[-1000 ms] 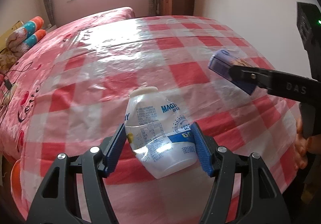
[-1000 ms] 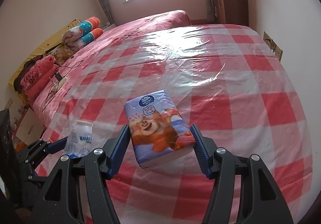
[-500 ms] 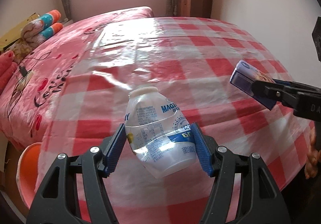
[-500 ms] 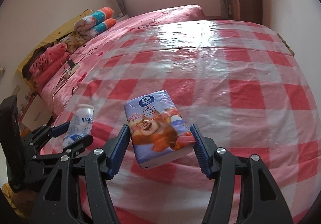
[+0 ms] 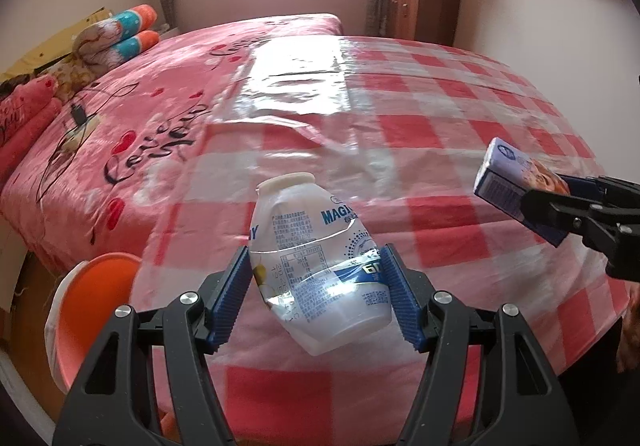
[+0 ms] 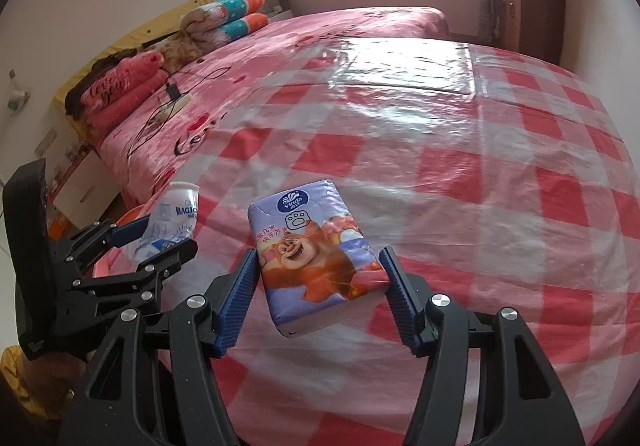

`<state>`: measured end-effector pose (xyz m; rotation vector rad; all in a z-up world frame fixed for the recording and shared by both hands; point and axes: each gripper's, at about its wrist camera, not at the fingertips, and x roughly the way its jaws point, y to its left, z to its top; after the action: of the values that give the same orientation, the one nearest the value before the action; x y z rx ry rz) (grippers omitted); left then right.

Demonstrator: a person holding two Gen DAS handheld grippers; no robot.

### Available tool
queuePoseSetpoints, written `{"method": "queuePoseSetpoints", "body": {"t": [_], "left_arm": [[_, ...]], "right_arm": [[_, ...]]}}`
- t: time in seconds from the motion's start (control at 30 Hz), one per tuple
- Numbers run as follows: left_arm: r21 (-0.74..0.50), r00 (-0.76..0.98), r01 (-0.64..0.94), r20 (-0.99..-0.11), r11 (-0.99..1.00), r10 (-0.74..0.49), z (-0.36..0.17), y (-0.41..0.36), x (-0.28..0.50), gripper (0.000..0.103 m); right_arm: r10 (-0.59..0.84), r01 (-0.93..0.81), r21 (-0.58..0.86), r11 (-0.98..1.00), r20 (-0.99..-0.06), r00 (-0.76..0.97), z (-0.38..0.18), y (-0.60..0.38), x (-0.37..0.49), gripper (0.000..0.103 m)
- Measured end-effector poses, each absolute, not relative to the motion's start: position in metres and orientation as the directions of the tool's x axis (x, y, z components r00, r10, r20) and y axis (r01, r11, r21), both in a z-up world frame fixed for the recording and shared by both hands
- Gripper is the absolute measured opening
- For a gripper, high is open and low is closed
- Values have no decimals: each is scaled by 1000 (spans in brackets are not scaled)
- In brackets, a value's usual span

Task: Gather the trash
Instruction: 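Lift the bottle and tissue pack and carry them toward the orange bucket, then open both tools over the orange bucket to drop the bottle and tissue pack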

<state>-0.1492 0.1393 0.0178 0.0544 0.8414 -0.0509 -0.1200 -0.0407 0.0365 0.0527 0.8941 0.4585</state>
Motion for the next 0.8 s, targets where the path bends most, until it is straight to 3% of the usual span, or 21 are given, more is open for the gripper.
{"method": "queuePoseSetpoints", "body": {"t": [0.8], "left_arm": [[4,654,-132,-751,991,90,8,240,-172,66]], "right_arm": [[456,-529,190,827,-778,433,35,55,-128,62]]}}
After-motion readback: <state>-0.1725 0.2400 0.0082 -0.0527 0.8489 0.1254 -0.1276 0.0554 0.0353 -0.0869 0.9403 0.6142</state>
